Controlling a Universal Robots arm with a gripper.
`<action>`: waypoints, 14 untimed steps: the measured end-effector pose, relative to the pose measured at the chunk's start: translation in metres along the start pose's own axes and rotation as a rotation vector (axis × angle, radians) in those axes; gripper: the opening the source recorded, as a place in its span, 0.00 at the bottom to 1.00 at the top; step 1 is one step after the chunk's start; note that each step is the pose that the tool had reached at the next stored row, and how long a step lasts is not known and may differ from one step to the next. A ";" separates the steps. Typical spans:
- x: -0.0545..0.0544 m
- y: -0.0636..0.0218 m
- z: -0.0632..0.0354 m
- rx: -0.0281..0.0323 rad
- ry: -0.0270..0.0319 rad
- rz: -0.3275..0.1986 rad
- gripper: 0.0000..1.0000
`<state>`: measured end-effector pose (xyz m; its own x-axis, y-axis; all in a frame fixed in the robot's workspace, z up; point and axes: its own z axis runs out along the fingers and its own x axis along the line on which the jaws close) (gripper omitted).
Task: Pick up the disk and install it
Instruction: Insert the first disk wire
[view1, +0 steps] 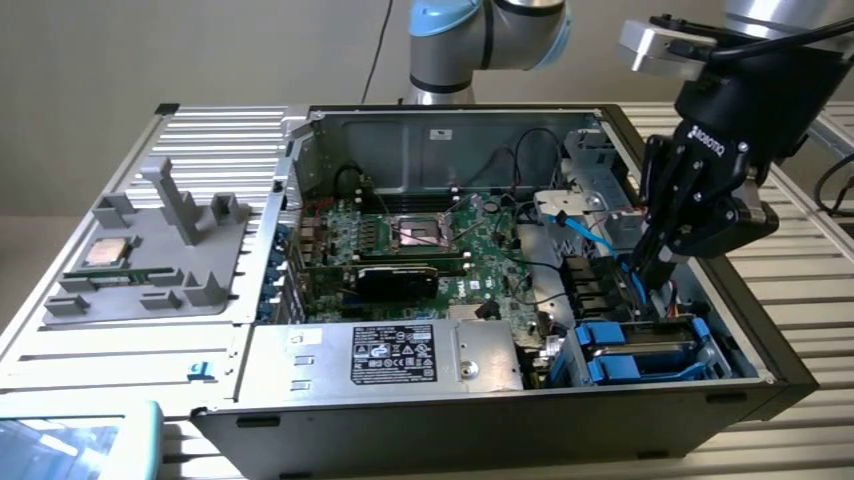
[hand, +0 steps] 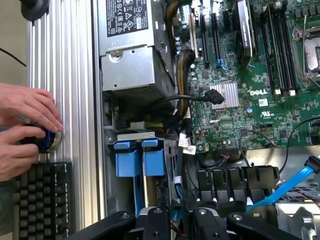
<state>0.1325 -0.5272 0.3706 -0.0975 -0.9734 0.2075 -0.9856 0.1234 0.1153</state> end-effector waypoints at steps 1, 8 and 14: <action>0.000 -0.0001 0.0008 0.0000 0.0000 0.000 0.24; -0.001 -0.0005 0.0037 0.0000 0.0001 0.000 0.24; -0.001 -0.0005 0.0043 0.0000 0.0001 0.000 0.22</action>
<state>0.1326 -0.5272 0.3661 -0.0975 -0.9733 0.2076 -0.9856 0.1233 0.1153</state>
